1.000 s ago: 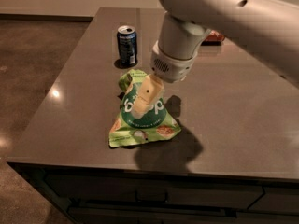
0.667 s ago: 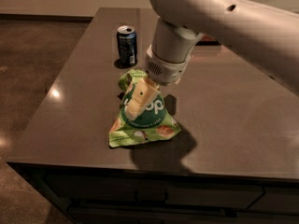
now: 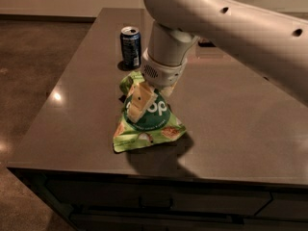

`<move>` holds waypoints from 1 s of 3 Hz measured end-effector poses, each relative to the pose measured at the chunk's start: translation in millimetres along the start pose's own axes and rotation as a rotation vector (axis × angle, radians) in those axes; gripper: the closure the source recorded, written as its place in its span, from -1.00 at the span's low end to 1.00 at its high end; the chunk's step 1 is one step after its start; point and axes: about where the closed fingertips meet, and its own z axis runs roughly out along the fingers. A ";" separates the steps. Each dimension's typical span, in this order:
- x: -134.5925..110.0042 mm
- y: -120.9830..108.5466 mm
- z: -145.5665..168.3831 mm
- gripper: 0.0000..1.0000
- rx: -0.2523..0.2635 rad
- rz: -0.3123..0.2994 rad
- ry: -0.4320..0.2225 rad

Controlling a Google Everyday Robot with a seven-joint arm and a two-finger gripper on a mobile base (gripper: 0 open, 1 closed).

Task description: Move green rice chip bag near coke can

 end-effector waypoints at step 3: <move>15.0 -52.1 -49.6 1.00 0.079 0.020 -0.025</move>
Offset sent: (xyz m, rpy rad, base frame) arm 0.0138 -0.0367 0.0352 -0.0187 -0.0567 -0.0250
